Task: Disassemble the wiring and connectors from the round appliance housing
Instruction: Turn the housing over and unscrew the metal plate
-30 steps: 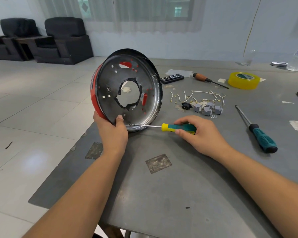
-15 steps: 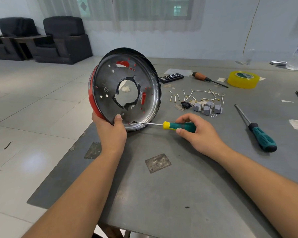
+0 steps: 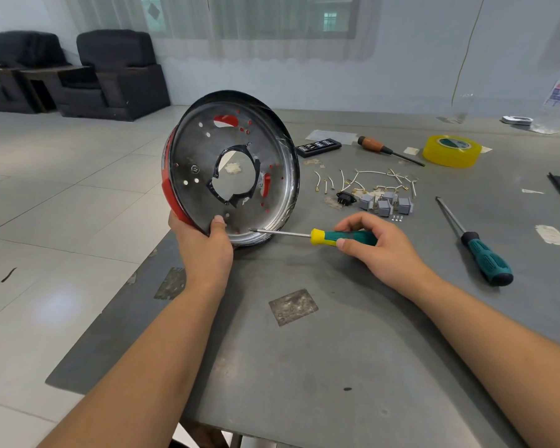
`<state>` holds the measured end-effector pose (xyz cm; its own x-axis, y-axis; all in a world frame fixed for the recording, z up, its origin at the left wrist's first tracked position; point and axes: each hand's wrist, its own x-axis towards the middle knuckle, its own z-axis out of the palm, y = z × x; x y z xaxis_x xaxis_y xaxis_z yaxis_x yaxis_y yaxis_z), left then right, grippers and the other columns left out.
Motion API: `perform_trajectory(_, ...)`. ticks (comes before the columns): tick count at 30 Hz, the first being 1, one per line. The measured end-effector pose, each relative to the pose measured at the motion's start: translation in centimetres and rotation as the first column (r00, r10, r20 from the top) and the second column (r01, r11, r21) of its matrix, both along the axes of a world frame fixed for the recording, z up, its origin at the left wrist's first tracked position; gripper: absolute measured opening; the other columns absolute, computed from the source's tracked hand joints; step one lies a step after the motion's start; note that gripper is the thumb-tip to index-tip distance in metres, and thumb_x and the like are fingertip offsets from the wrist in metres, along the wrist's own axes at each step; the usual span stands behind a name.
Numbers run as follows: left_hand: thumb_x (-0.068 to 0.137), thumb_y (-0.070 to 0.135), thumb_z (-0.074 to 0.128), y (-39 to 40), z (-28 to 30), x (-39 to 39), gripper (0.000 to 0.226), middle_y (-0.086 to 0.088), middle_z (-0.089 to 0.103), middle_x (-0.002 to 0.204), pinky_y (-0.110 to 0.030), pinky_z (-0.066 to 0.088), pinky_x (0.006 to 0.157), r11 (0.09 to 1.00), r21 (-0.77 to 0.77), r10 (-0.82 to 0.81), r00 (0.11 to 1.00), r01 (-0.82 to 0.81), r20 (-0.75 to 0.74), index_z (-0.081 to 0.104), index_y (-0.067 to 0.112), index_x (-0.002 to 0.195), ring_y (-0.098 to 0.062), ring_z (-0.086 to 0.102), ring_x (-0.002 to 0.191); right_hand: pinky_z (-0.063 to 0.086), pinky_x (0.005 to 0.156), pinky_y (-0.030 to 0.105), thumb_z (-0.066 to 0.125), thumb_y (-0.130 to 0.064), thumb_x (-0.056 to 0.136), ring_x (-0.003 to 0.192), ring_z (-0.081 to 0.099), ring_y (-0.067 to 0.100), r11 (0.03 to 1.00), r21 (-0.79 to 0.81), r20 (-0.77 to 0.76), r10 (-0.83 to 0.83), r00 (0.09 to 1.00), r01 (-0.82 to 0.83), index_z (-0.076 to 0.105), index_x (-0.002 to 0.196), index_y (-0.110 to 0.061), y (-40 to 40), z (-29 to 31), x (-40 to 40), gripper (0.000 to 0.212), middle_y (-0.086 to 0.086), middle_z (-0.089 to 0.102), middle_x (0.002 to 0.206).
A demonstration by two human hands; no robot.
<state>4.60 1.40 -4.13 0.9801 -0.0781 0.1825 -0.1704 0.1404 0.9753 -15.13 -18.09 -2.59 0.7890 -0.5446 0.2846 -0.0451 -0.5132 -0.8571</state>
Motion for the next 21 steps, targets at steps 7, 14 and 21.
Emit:
perform_trajectory(7,0.1,0.013,0.064,0.0,0.1,0.0,0.068,0.0,0.055,0.145,-0.055,0.052,0.11,1.0,0.01,-0.019,1.0,0.019,-0.007,0.028,0.027,0.156,-0.027,0.057,0.133,0.041,0.07,0.007,0.078,-0.013,0.086,0.082,0.059,-0.004,0.994,-0.087,-0.126,0.06,0.99,-0.072,0.073,0.097,-0.031,-0.8,0.6,-0.8,0.021,-0.008,0.069,0.098)
perform_trajectory(14,0.098,0.016,0.064,0.1,0.2,-0.3,0.068,0.002,0.056,0.143,-0.056,0.052,0.109,0.999,-0.004,-0.05,0.998,0.05,-0.024,0.03,0.029,0.155,-0.028,0.059,0.131,0.043,0.085,0.015,0.076,-0.023,0.091,0.1,0.06,0.005,0.94,-0.237,-0.234,0.189,0.954,-0.244,0.075,0.11,-0.03,0.2,0.4,0.0,0.02,-0.013,0.07,0.106)
perform_trajectory(21,0.101,0.011,0.064,0.0,0.4,-0.6,0.067,-0.001,0.054,0.145,-0.055,0.053,0.108,0.997,0.053,-0.06,0.997,0.057,0.043,0.029,0.025,0.156,-0.027,0.059,0.131,0.044,0.095,0.033,0.072,-0.031,0.093,0.107,0.057,0.012,0.864,-0.426,-0.327,0.131,0.936,-0.27,0.072,0.111,-0.03,0.7,0.8,0.6,0.018,-0.01,0.066,0.109)
